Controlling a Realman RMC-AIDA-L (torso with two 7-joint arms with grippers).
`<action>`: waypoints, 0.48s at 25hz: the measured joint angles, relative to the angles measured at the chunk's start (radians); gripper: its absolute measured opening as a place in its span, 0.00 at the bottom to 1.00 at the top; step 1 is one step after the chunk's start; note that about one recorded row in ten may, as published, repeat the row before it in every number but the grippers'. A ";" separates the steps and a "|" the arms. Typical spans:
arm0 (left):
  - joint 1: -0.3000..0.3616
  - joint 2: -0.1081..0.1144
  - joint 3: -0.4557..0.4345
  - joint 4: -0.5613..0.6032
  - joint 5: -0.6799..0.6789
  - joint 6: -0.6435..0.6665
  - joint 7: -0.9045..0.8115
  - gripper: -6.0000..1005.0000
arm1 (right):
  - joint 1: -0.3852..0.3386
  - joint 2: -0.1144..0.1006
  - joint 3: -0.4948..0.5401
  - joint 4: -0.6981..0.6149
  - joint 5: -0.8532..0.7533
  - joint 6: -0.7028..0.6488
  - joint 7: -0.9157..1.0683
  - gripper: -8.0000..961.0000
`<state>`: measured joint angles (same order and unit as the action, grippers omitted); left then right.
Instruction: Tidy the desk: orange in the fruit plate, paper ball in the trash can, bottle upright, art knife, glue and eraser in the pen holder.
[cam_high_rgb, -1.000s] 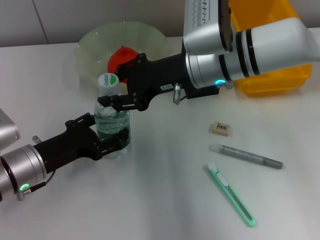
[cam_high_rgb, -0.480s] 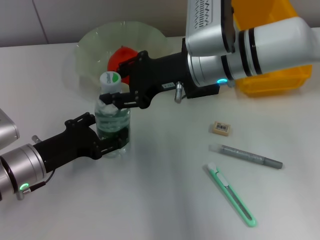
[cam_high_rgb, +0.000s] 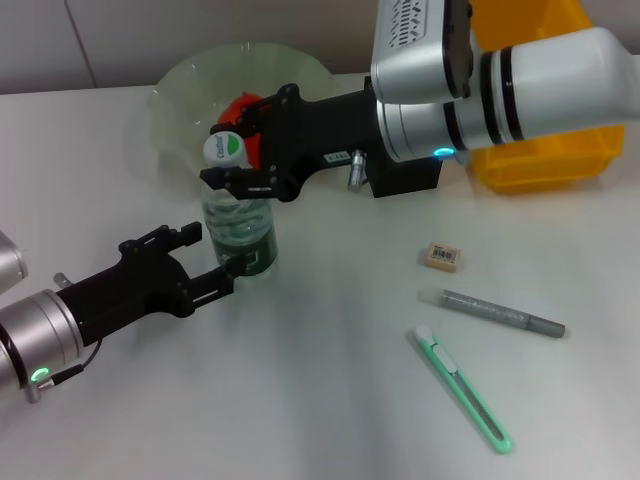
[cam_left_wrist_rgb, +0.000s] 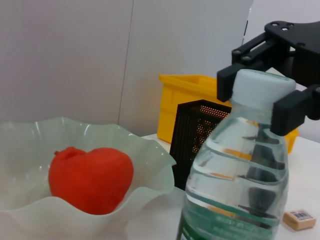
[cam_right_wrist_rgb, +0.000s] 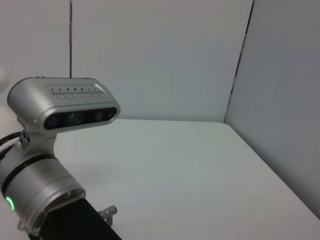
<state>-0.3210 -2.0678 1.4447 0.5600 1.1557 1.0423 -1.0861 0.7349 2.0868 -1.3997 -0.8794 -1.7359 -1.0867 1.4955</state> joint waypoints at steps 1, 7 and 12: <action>0.000 0.000 0.000 0.000 0.000 0.000 0.000 0.77 | 0.000 0.000 -0.001 0.000 0.000 0.000 0.000 0.48; 0.006 0.000 -0.001 0.000 0.000 0.005 0.000 0.77 | 0.001 0.001 -0.001 -0.005 0.009 -0.005 0.000 0.48; 0.022 0.001 -0.014 0.010 -0.001 0.019 0.000 0.77 | -0.003 0.001 -0.002 -0.013 0.013 -0.007 0.000 0.47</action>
<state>-0.2985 -2.0666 1.4310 0.5700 1.1550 1.0614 -1.0856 0.7315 2.0881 -1.4021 -0.8919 -1.7226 -1.0936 1.4953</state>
